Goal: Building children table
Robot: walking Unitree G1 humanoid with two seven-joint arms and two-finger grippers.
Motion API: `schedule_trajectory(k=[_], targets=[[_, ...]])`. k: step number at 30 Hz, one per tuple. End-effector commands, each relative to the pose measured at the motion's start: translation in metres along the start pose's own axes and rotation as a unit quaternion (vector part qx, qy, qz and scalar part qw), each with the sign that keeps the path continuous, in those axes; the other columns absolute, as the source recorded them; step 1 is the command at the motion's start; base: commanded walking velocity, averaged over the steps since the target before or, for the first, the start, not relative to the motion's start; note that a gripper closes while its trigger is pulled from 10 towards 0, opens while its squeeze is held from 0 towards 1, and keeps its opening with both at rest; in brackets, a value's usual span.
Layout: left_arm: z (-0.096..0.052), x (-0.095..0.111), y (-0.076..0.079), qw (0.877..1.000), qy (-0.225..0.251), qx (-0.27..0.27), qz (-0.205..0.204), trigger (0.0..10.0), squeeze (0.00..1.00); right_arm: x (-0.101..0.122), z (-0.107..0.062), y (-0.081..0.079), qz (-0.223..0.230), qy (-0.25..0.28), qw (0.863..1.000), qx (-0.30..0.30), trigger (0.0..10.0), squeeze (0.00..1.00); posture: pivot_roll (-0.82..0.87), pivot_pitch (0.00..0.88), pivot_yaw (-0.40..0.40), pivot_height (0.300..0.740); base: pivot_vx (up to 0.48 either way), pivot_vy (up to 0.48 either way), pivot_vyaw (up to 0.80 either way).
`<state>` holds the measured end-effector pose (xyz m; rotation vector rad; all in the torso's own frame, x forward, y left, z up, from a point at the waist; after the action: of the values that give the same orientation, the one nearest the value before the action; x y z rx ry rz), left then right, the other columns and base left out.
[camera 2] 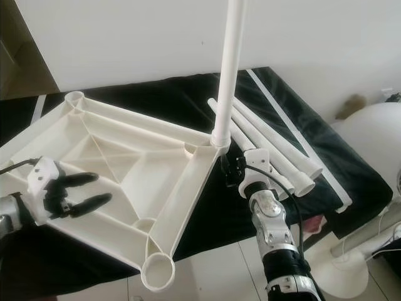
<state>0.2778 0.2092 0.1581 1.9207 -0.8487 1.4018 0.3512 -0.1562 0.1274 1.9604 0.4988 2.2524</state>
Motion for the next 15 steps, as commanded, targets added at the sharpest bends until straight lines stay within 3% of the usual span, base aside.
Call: schedule_trajectory(k=[1,2,3,4,7,9,15], targets=[[-0.003,-0.019,0.018,0.995,-0.062,-0.071,-0.005,10.0,0.0,-0.003,-0.005,0.003,0.006,-0.004,1.0,-0.001,10.0,0.0,0.02,0.06,0.002,0.74,0.0,0.0,0.0],[-0.003,-0.019,0.018,0.995,-0.062,-0.071,-0.005,10.0,0.0,-0.003,-0.005,0.003,0.006,-0.004,1.0,-0.001,10.0,0.0,0.02,0.06,0.002,0.74,0.0,0.0,0.0],[-0.004,-0.034,0.023,0.992,-0.103,-0.075,0.002,10.0,0.0,-0.003,-0.006,0.005,0.005,-0.004,1.0,-0.002,10.0,0.0,0.02,0.057,-0.004,0.74,0.0,0.0,0.0],[-0.004,-0.038,0.024,0.991,-0.115,-0.073,0.003,10.0,0.0,-0.002,-0.006,0.005,0.006,-0.005,1.0,-0.002,10.0,0.0,0.02,0.057,-0.004,0.74,0.0,0.0,0.0],[-0.005,-0.041,0.024,0.99,-0.121,-0.071,0.003,10.0,0.0,-0.002,-0.006,0.006,0.006,-0.005,1.0,-0.002,10.0,0.0,0.02,0.057,-0.004,0.74,0.0,0.0,0.0],[-0.007,-0.051,0.021,0.986,-0.155,-0.059,0.015,10.0,0.0,0.0,-0.005,0.006,0.005,-0.004,1.0,0.001,10.0,0.0,0.03,0.052,-0.012,0.74,0.0,0.0,0.0],[-0.005,-0.053,0.013,0.984,-0.171,-0.029,0.045,10.0,0.0,0.003,-0.002,0.007,0.002,0.0,1.0,0.006,10.0,0.0,0.03,0.045,-0.015,0.74,0.0,0.0,0.0]])
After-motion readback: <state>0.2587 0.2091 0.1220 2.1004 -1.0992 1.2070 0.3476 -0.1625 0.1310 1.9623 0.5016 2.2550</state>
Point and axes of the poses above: a point about 5 cm out from each wrist's last joint towards the gripper, its own z axis pointing out of the wrist towards the gripper, its own x axis along the axis of the wrist's last joint, y = z × x, the point moved 3 cm from there along z, pointing out of the wrist towards the gripper, and after that the axes turned 15 degrees about -z, right-handed, at the moved point
